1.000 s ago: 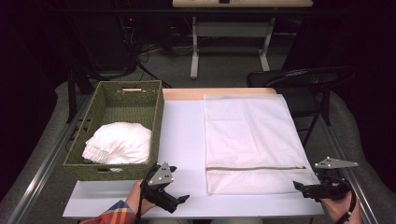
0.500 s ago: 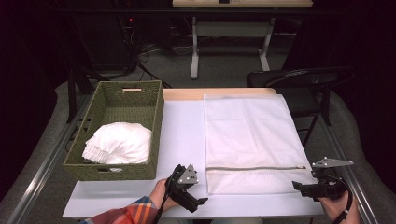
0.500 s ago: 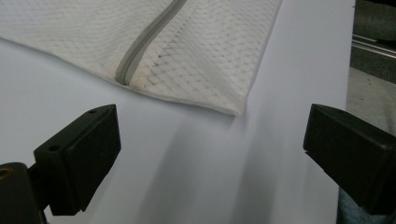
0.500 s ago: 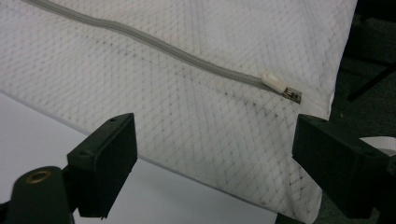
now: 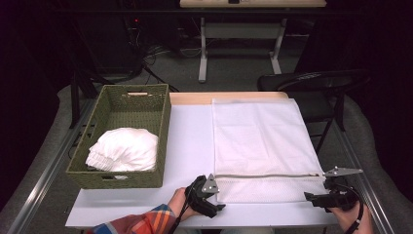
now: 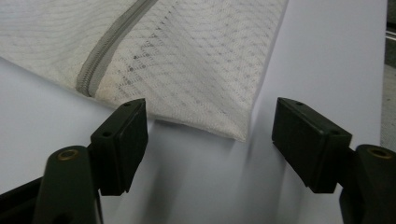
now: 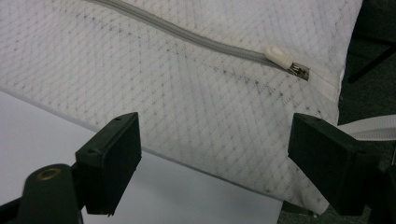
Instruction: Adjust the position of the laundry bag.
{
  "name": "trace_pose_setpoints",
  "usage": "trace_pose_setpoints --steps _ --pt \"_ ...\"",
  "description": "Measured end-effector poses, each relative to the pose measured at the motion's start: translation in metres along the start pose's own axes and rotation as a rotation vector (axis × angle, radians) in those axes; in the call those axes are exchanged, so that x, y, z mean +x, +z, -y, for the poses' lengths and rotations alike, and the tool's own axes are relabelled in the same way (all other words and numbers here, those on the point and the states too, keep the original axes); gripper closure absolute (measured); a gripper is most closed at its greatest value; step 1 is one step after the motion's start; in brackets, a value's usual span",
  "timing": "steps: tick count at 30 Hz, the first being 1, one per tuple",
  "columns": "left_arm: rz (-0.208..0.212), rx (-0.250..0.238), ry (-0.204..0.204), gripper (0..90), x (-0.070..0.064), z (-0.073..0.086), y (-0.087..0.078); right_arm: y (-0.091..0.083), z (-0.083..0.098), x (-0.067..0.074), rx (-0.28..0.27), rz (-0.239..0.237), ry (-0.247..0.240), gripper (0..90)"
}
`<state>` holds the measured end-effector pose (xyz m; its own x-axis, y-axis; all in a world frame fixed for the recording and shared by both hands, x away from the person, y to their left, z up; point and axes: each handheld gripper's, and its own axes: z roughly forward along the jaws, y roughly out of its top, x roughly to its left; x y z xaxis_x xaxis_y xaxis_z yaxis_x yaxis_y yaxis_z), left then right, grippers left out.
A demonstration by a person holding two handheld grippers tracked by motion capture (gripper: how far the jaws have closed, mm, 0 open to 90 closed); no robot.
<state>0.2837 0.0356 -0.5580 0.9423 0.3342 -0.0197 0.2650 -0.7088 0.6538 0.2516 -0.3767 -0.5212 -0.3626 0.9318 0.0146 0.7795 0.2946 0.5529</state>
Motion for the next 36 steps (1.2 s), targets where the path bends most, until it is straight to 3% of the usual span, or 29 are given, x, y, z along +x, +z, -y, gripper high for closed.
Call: trace_pose_setpoints --steps 7,9,10,11,14,17,23,29,33,36 --pt "-0.017 -0.030 -0.015 44.5 0.003 0.000 0.000 -0.002 0.003 -0.006 0.002 0.024 0.044 20.6" --pt "-0.027 -0.040 -0.027 55.9 0.004 0.000 0.001 -0.001 0.003 -0.006 0.014 0.034 0.059 22.5" --pt "-0.033 -0.044 -0.033 55.9 0.004 0.000 0.001 -0.001 0.003 -0.006 0.014 0.034 0.059 22.5" --pt "-0.037 -0.049 -0.038 63.8 0.005 0.000 0.001 0.002 0.003 -0.006 0.036 0.049 0.066 26.7" --pt "-0.036 -0.051 -0.046 69.4 0.006 -0.001 0.002 0.003 0.004 -0.007 0.046 0.062 0.071 29.4" --pt "-0.034 -0.056 -0.047 78.5 0.007 -0.001 0.002 0.002 0.006 -0.013 0.060 0.102 0.114 31.3" --pt "-0.021 -0.073 -0.066 85.9 0.009 -0.001 0.003 0.003 0.009 -0.020 0.064 0.107 0.161 31.8" --pt "-0.014 -0.069 -0.074 87.1 0.010 -0.001 0.003 0.008 0.011 -0.024 0.085 0.110 0.204 30.8" --pt "-0.006 -0.064 -0.082 87.2 0.012 0.000 0.002 0.007 0.012 -0.029 0.108 0.138 0.228 27.8" --pt "-0.004 -0.062 -0.079 87.1 0.013 0.000 0.001 0.008 0.016 -0.034 0.105 0.095 0.266 33.8"
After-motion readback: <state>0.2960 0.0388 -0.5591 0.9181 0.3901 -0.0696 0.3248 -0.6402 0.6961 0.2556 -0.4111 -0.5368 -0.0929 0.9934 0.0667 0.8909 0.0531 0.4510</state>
